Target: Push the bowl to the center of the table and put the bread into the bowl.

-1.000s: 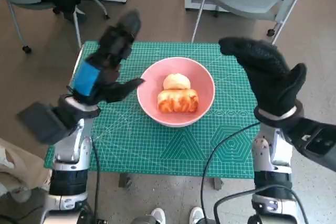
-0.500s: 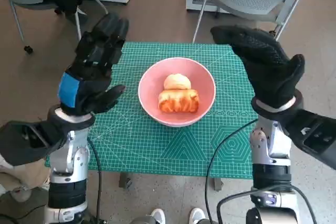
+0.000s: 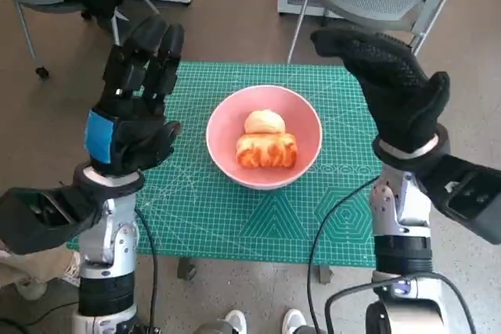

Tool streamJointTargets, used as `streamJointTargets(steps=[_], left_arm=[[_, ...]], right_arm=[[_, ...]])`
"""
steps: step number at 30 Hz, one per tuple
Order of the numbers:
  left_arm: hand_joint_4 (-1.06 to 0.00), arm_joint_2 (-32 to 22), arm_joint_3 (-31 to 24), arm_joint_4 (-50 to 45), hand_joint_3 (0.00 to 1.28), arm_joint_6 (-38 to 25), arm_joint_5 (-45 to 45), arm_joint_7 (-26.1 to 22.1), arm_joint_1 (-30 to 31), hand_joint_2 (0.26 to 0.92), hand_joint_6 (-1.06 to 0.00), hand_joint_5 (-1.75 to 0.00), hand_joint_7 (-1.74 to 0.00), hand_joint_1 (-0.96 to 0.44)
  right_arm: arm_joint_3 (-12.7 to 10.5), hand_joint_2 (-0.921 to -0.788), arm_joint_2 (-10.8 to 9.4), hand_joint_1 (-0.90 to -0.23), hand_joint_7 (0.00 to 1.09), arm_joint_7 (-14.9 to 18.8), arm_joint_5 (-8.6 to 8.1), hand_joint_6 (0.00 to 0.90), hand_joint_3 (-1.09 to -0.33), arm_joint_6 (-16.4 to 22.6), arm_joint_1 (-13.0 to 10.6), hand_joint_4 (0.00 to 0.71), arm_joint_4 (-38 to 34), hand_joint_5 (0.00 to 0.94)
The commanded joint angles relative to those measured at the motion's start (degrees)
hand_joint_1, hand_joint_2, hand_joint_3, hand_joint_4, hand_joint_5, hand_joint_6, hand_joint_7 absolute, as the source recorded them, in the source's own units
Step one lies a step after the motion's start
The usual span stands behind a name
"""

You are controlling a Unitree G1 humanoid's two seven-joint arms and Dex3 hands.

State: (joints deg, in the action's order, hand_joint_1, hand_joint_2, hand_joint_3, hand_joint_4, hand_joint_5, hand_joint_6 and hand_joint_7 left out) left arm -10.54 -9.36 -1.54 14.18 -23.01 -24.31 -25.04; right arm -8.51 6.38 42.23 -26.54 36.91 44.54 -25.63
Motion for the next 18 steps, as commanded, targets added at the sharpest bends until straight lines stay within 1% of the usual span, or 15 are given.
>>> streamJointTargets(steps=[1, 9, 18], left_arm=[[-0.06, 0.48, 0.69, 0.16, 0.35, 0.91, 0.67, -0.32, 0.27, 0.921, 0.0, -0.01, -0.57, -0.63], [-0.05, 0.45, 1.38, 2.12, 0.36, 2.13, 0.94, -1.75, -0.31, 0.921, 0.0, -0.01, -0.54, -0.64], [-0.05, 0.85, 2.0, 2.8, 0.35, 1.66, 0.11, -2.4, -0.56, 0.921, 0.0, 0.0, -0.52, -0.63]], right_arm=[[0.31, -0.921, 0.17, -0.686, 0.28, 0.06, 0.89, 0.0, -0.814, -0.32, -0.25, 0.078, -0.36, 0.004], [0.33, -0.921, 0.33, -0.689, 0.28, -0.13, 0.65, 0.0, -0.813, -1.37, -0.35, 0.082, 0.31, 0.005], [0.23, -0.921, 0.66, -0.7, 0.28, -0.66, 1.03, 0.001, -0.81, -2.12, -0.25, 0.083, 0.62, 0.004]])
